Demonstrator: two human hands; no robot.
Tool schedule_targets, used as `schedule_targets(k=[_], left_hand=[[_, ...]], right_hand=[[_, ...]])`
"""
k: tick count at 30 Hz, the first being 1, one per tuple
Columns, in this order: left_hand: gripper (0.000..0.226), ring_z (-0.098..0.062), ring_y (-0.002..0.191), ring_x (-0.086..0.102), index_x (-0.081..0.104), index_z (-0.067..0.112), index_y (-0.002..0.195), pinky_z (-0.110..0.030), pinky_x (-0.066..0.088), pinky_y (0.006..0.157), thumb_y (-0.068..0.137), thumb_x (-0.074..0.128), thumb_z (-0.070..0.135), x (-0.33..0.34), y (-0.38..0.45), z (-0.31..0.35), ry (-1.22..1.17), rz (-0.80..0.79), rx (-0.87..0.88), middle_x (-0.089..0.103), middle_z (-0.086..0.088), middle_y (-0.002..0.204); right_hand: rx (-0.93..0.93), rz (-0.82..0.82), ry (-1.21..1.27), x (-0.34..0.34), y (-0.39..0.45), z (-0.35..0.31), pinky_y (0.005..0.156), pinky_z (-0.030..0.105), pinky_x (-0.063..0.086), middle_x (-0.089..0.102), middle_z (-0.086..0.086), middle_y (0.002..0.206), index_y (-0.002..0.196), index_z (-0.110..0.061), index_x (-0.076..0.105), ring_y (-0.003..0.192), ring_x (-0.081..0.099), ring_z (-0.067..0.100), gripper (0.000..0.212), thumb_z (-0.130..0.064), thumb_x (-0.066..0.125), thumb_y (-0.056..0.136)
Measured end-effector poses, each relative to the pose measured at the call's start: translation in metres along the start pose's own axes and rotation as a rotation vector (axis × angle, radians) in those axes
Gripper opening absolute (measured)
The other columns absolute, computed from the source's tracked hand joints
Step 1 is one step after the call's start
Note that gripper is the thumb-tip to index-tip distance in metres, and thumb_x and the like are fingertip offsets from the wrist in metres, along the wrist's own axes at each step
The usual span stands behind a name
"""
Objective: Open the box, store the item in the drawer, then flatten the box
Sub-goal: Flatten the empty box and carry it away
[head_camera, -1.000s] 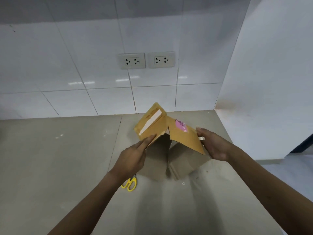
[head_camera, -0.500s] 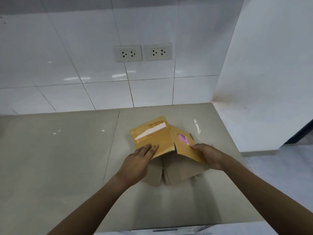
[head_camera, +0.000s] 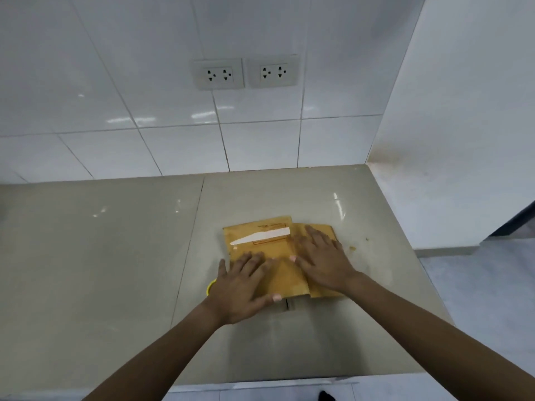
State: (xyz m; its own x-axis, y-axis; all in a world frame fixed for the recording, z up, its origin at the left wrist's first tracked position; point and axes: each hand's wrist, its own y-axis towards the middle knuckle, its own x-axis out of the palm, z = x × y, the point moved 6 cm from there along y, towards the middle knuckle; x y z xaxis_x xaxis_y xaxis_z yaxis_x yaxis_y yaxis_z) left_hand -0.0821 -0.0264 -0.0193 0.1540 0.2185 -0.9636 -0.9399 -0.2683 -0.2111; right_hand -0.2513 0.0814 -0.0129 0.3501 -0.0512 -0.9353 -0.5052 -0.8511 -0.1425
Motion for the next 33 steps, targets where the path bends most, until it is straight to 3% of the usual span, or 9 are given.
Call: schedule_targets(k=[3,5,10,13,17,21,33], left_hand=[[0.072,-0.021,0.142,0.022,0.021,0.04,0.144,-0.054,0.022,0.111,0.084,0.005,0.075,-0.003,0.015,-0.005,-0.168,0.103,-0.118,0.026,0.007,0.154],[0.071,-0.023,0.141,0.022,0.029,0.034,0.143,-0.05,0.027,0.108,0.085,0.011,0.072,0.0,0.03,-0.011,-0.171,0.14,-0.2,0.025,0.003,0.155],[0.078,-0.032,0.148,-0.003,0.01,0.03,0.152,-0.064,0.017,0.11,0.087,0.023,0.072,0.026,0.056,-0.017,-0.111,0.055,-0.296,-0.003,-0.007,0.162],[0.083,-0.033,0.148,-0.009,0.0,0.032,0.152,-0.071,0.01,0.108,0.084,0.018,0.076,0.035,0.062,-0.015,-0.098,0.039,-0.295,-0.01,-0.006,0.162],[0.086,-0.036,0.147,-0.01,-0.005,0.038,0.151,-0.075,0.005,0.105,0.079,0.014,0.081,0.043,0.065,-0.021,-0.036,0.051,-0.297,-0.008,-0.005,0.162],[0.084,-0.04,0.147,-0.003,-0.001,0.04,0.151,-0.076,0.007,0.103,0.081,0.015,0.082,0.046,0.066,-0.021,0.031,0.114,-0.28,-0.001,-0.007,0.163],[0.083,-0.041,0.146,0.009,0.008,0.034,0.153,-0.07,0.016,0.107,0.084,0.02,0.079,0.053,0.07,-0.023,0.099,0.171,-0.278,0.007,-0.012,0.162]], right_hand=[[-0.062,-0.006,-0.095,0.014,0.005,-0.008,0.116,0.053,0.014,0.011,0.001,0.161,0.149,-0.035,0.018,0.148,0.008,0.024,0.069,-0.068,0.018,0.089],[-0.066,-0.019,-0.125,0.023,0.008,-0.009,0.116,0.054,0.014,0.012,0.001,0.161,0.149,-0.035,0.02,0.148,0.006,0.024,0.072,-0.07,0.014,0.086],[-0.093,-0.037,-0.197,0.039,0.014,-0.005,0.116,0.058,0.011,0.002,-0.001,0.163,0.149,-0.031,0.023,0.149,0.003,0.023,0.076,-0.073,0.014,0.087],[-0.101,-0.051,-0.216,0.045,0.02,0.001,0.113,0.064,0.007,0.001,-0.002,0.163,0.151,-0.031,0.021,0.149,0.003,0.023,0.083,-0.078,0.006,0.083],[-0.12,-0.077,-0.275,0.057,0.022,0.013,0.109,0.071,0.004,0.007,0.004,0.163,0.152,-0.037,0.011,0.149,0.008,0.028,0.082,-0.081,0.004,0.083],[-0.126,-0.052,-0.305,0.063,0.023,0.017,0.107,0.073,0.007,0.015,0.006,0.162,0.152,-0.034,0.014,0.147,0.017,0.03,0.08,-0.079,0.01,0.086],[-0.154,0.006,-0.325,0.073,0.028,0.021,0.107,0.073,0.004,0.012,0.007,0.162,0.153,-0.031,0.012,0.148,0.012,0.03,0.08,-0.076,0.011,0.087]])
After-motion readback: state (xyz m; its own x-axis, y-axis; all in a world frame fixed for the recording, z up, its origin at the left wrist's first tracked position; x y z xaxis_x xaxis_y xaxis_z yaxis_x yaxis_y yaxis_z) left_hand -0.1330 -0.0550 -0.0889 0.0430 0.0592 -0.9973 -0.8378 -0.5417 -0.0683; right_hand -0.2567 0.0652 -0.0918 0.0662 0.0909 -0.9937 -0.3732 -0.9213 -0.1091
